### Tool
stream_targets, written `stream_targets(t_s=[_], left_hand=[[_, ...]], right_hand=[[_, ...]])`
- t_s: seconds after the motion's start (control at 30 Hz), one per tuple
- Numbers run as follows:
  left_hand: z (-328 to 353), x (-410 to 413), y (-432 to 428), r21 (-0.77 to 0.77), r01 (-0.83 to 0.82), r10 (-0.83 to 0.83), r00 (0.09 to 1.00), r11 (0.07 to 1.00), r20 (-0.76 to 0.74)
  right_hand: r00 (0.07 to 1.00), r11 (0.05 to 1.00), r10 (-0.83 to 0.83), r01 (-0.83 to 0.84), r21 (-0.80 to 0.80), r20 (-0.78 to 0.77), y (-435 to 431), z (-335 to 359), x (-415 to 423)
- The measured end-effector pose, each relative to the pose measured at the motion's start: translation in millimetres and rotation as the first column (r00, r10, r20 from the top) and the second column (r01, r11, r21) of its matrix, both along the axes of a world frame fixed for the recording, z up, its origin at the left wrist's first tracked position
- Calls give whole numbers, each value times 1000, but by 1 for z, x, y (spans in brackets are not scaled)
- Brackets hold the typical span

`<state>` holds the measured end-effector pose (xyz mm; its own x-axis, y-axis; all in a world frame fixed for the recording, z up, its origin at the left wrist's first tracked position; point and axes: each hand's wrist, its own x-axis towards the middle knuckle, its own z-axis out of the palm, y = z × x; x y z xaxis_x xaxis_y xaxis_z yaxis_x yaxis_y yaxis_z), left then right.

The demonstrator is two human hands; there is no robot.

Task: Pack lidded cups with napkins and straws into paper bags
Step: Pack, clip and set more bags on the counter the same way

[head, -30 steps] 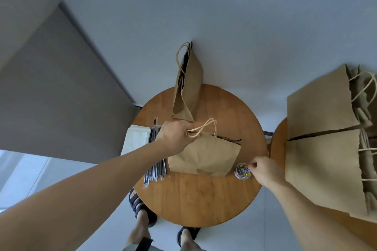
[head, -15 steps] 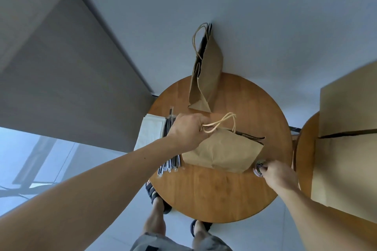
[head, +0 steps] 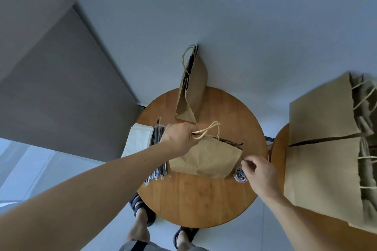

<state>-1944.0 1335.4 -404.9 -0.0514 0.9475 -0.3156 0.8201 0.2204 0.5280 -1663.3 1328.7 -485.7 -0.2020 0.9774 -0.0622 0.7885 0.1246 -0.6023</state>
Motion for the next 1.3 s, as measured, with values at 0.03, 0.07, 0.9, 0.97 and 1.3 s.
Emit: stream_targets(t_s=[0.03, 0.07, 0.9, 0.97, 1.3], left_hand=[[2, 1, 2, -8, -3, 3, 1000, 1000, 5], [4, 1, 3, -14, -9, 10, 1000, 1000, 10], [6, 3, 8, 296, 28, -61, 993, 955, 101], [7, 3, 10, 326, 67, -97, 992, 943, 78], [6, 2, 10, 387, 81, -112, 992, 918, 58]], right_hand=[[997, 997, 26, -20, 74, -77, 0, 16, -5], [986, 987, 70, -47, 152, -149, 2, 32, -12], [767, 849, -422, 148, -507, -484, 51, 91, -115], [724, 808, -484, 156, -568, -491, 53, 94, -118], [771, 849, -351, 23, -528, -531, 56, 95, -110]])
